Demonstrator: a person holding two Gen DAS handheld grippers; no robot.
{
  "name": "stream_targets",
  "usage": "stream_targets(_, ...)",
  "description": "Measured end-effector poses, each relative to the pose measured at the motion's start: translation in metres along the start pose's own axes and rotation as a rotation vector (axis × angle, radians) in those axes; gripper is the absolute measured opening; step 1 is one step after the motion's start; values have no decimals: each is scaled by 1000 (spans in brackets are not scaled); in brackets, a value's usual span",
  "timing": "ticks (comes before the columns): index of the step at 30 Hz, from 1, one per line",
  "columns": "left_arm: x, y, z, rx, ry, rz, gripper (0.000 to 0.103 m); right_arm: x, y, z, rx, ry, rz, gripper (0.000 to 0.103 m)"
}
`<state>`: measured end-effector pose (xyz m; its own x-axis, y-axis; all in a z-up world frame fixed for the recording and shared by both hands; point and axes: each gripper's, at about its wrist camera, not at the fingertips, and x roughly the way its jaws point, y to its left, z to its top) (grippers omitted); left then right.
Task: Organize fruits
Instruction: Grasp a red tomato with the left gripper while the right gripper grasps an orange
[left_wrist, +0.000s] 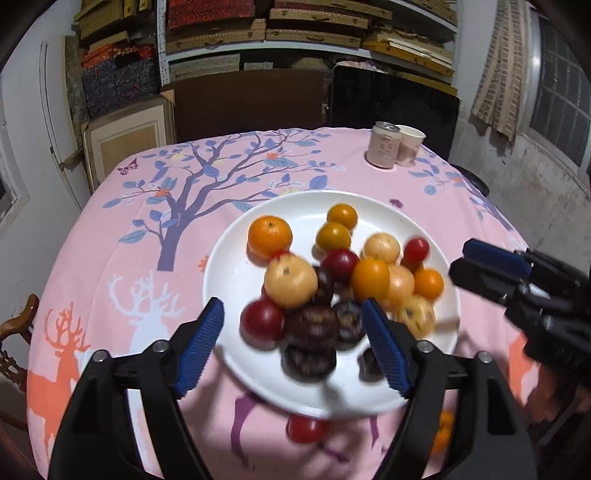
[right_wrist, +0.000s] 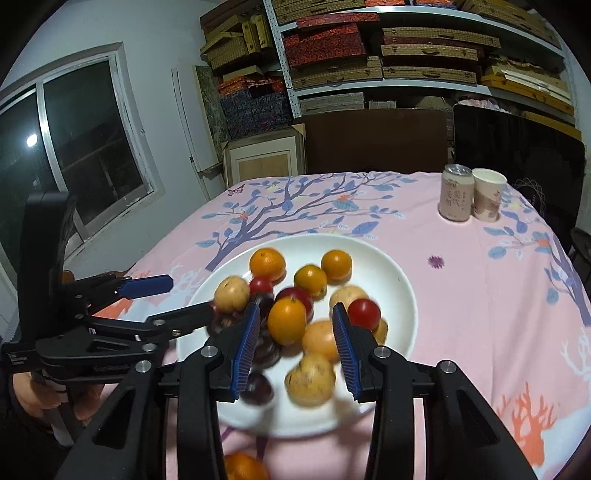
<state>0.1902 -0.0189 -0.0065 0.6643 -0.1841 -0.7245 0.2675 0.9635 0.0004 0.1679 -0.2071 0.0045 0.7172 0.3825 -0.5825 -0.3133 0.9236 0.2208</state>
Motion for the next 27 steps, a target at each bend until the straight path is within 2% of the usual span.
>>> stream_targets(1, -7, -2, -10, 17, -10, 3, 89, -8, 1, -9, 0, 8, 12, 45)
stream_targets(2, -13, -2, -19, 27, -16, 0, 90, -13, 2, -16, -3, 17, 16, 47)
stream_targets(4, -17, -4, -42, 50, -1, -6, 91, -21, 7, -37, -12, 56, 28, 53)
stream_targets(7, -12, -5, -69, 71, 44, 1, 91, -22, 19, -68, -45, 133, 42, 56)
stream_targets(9, -5, -3, -80, 68, 77, 15, 91, -18, 33, -85, -96, 194, 36, 56)
stream_targets(12, -1, 1, -86, 47, 97, -1, 91, -12, 52, -97, -188, 213, -14, 57)
stream_targets(16, 6, 1, -90, 51, 108, 19, 91, 4, 61, -98, -180, 242, -25, 57)
stream_targets(17, 8, 1, -91, 52, 114, 21, 91, 10, 61, -98, -177, 260, -24, 54)
stream_targets(18, 9, 1, -92, 54, 117, 24, 91, 16, 60, -100, -168, 282, -31, 45)
stream_targets(20, 9, -1, -92, 57, 120, 23, 91, 16, 52, -98, -126, 278, -11, 44)
stream_targets(24, 10, -6, -87, 73, 123, 25, 91, -4, 26, -95, 4, 196, 40, 44)
stream_targets(27, 14, -19, -80, 111, 113, 57, 91, -12, 12, -97, 62, 172, 52, 44)
